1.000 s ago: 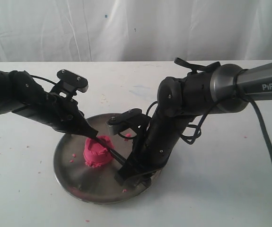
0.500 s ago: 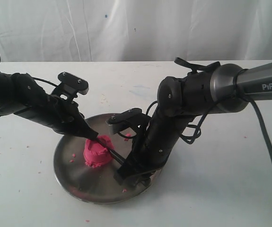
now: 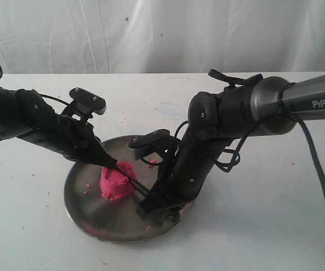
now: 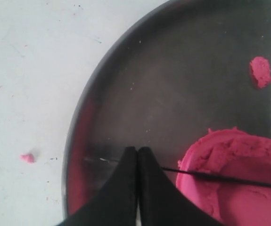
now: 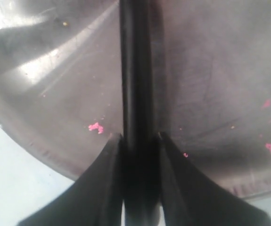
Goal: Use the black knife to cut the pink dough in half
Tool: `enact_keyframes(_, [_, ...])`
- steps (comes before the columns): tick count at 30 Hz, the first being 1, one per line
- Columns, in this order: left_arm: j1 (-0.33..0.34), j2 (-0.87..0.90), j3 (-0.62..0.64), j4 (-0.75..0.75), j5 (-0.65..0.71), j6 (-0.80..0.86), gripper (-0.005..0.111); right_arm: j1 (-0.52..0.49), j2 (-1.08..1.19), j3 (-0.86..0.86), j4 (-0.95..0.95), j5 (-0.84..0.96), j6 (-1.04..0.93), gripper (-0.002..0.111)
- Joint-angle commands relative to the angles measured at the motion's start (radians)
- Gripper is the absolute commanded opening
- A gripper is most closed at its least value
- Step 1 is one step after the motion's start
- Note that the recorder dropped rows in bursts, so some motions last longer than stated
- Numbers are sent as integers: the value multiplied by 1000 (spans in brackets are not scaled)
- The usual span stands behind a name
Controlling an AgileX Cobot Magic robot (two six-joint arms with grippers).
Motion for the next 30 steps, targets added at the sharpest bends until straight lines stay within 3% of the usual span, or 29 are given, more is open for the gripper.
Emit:
enact_keyframes(1, [-7,-47,8,-4,-4,1,0,0,-1,-7,6,-8,-8,0])
enact_keyframes(30, [-7,60,8,-4,-61,-3,0,0,-1,-7,5,-8,-8,0])
